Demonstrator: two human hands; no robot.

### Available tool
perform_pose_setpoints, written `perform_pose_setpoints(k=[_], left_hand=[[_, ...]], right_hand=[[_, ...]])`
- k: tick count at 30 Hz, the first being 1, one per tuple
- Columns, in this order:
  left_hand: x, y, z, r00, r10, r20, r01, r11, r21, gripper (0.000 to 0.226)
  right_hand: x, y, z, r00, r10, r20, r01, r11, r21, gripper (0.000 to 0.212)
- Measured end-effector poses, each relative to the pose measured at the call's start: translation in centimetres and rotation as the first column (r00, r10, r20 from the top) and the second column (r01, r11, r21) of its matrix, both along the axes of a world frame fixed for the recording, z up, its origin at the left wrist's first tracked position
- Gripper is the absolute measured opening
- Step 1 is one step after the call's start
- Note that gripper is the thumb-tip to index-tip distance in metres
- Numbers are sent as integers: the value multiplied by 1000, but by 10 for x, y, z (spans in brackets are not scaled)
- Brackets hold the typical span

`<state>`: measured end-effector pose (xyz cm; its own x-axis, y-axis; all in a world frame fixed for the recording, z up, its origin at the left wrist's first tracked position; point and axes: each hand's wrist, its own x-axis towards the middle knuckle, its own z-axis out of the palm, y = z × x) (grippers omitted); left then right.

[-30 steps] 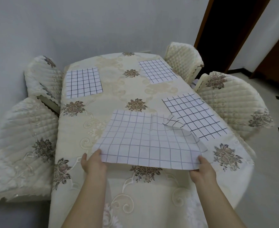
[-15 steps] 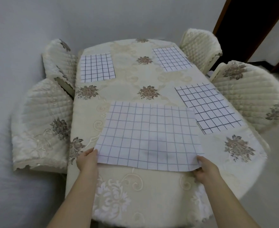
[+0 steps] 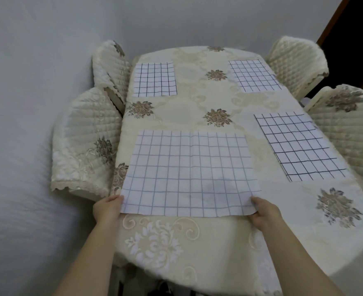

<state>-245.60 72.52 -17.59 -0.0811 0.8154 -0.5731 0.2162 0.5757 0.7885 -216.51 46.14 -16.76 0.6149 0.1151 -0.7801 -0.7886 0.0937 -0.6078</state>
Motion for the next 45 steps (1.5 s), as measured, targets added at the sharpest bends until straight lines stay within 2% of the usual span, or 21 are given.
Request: perform_pose_setpoints(k=[5,8,9,13,17,19,21,28,30,33,34,37,39,41,45], left_hand=[[-19,6,-1,998,-18,55,21,998,-61,22],[-21,13,5,997,-36,73,45,991,-127,20],[-20,16,8,997,-48,61,55,990,-131,22],[-5,31,27,987,-145,66,152,983,-107,18],[15,54,35,967,-238,91,246,964,-98,20],[27,64,36,955,-276,105,288,950,-119,20],[37,75,35,944,-315,97,326,935,-141,24],[47,129,-12,938,-347,0,343,929,-139,67],[50,133,-15,936,-350,-39,345,933,-100,61],[57,125,2,941,-332,-63,327,942,-67,32],[60,124,7,947,-313,-68,309,949,-66,29],[67,123,18,963,-269,-9,268,961,-69,35],[73,123,25,968,-250,3,250,966,-72,51],[83,122,37,967,-253,21,254,965,-64,60],[114,102,75,955,-290,58,293,954,-58,33]], right_hand=[[4,11,-1,994,105,15,-104,993,-62,31],[7,13,11,978,208,35,-203,974,-103,9],[11,13,14,973,227,41,-222,969,-107,9],[33,16,19,949,288,130,-263,948,-180,33],[53,33,26,910,375,175,-333,915,-229,36],[68,40,19,889,423,178,-364,886,-289,55],[87,47,4,867,464,184,-394,863,-317,66],[96,85,24,817,543,196,-424,795,-434,47],[102,91,22,789,575,217,-413,757,-506,42],[107,94,21,751,611,250,-387,714,-584,30],[109,94,21,739,624,254,-392,705,-591,32],[111,95,29,714,650,260,-431,702,-567,26],[109,99,39,706,652,276,-451,715,-534,12],[103,103,51,693,650,312,-454,730,-511,10],[85,119,77,649,655,386,-463,743,-483,14]])
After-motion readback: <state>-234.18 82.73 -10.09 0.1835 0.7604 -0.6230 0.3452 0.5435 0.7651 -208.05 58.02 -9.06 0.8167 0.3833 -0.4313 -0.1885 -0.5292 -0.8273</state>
